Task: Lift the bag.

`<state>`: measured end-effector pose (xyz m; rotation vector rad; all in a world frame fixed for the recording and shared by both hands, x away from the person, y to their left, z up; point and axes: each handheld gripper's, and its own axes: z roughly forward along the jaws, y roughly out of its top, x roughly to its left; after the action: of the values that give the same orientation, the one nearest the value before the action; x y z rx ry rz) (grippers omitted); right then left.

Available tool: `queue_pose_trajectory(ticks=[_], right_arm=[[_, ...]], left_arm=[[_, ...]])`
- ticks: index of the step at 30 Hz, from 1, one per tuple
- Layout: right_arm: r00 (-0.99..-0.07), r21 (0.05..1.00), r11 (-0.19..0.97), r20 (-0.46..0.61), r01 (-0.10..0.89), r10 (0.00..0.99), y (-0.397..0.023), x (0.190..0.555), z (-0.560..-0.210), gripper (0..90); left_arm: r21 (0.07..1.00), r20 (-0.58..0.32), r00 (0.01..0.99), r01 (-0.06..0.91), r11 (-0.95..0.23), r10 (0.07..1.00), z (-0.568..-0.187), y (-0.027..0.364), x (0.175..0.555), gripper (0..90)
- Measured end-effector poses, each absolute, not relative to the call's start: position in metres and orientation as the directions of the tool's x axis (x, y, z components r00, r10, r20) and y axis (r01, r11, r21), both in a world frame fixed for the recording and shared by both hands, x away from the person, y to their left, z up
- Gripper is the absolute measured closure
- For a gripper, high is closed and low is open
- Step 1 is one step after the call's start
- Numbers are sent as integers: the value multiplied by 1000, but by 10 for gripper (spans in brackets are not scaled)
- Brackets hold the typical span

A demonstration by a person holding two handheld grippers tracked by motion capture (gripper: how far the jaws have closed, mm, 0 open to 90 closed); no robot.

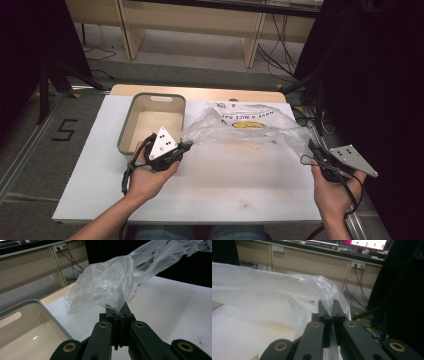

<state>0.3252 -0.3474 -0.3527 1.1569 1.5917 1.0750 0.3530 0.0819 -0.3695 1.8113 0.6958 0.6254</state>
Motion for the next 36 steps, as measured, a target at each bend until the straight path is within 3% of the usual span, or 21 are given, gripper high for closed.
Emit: queue_pose_trajectory(ticks=[36], right_arm=[[-160,977,157,-134,142,978,-353,322,-328,900]], left_arm=[[980,96,683,61,-188,724,-326,83,355,892]])
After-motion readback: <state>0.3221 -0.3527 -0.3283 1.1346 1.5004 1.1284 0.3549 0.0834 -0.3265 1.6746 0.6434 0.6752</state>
